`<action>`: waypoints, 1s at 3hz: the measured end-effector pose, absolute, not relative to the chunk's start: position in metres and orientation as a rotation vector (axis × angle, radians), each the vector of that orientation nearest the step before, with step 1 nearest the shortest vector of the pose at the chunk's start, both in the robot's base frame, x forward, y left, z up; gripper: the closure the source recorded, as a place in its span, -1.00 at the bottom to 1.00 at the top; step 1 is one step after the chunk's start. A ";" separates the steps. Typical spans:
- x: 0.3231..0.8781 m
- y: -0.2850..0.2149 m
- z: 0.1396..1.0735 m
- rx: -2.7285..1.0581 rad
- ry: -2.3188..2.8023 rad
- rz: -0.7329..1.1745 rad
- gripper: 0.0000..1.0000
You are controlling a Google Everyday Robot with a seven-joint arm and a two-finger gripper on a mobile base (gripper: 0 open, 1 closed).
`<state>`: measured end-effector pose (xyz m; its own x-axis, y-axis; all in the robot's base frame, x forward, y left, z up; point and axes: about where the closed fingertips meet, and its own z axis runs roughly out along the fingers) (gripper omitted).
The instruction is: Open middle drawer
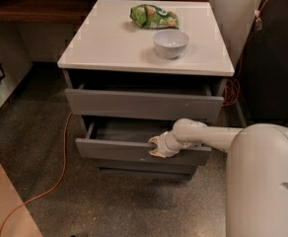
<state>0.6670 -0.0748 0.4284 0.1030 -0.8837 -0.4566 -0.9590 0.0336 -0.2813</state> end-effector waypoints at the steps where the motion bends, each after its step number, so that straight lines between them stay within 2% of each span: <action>1: 0.640 -0.066 0.424 -1.872 1.789 0.238 1.00; 3: 0.640 -0.066 0.425 -1.872 1.789 0.238 1.00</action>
Offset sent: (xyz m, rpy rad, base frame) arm -0.0857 0.0216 -0.0032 0.0684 0.0948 0.0695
